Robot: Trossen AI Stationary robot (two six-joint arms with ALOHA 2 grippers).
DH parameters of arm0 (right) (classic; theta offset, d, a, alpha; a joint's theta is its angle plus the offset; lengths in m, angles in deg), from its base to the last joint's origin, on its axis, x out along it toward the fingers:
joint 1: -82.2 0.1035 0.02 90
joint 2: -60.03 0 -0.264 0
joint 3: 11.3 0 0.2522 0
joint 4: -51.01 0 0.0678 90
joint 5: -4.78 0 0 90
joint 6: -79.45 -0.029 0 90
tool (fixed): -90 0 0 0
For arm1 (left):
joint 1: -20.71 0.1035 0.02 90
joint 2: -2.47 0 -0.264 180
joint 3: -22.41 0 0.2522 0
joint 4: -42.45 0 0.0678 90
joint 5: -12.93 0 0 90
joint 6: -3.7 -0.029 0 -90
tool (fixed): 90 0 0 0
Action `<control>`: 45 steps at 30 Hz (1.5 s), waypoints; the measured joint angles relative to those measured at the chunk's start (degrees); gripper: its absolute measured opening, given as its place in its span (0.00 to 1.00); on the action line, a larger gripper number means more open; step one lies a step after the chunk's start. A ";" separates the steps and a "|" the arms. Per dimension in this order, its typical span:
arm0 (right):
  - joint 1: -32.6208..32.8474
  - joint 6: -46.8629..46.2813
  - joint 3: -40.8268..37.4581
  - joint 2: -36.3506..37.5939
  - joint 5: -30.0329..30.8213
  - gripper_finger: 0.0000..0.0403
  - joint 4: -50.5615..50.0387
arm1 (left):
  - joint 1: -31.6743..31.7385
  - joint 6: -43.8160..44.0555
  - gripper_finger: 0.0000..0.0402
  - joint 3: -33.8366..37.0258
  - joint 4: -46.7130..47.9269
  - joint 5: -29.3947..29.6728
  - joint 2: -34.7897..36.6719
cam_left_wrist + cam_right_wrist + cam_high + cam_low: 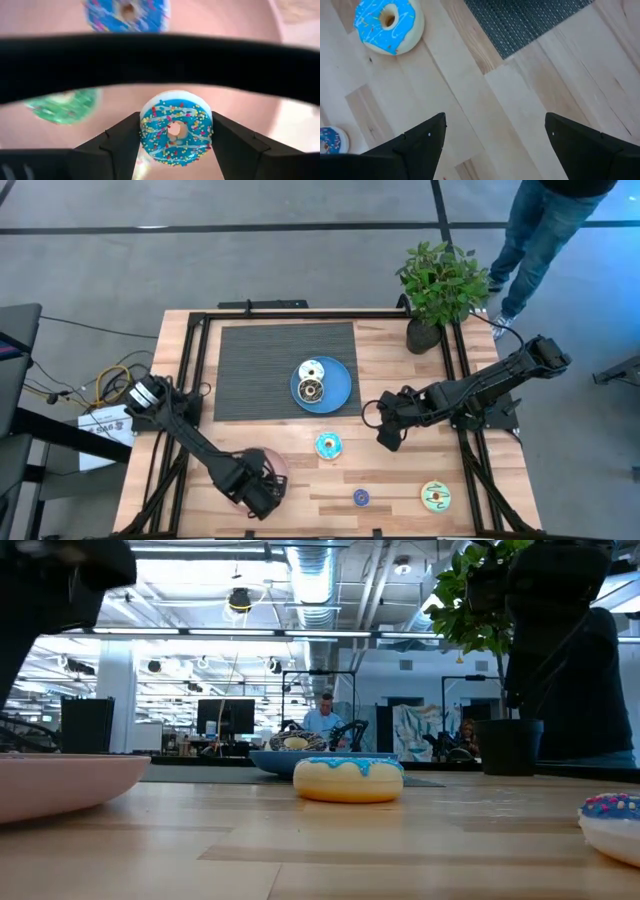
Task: Pick & Place donuts
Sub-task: Put the small blue donut on the pink plate, then put the large blue donut on the blue plate
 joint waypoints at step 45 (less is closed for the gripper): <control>-0.09 -3.05 0.00 0.00 0.02 0.82 5.35 | 2.62 -14.84 0.84 0.04 2.01 -1.57 2.50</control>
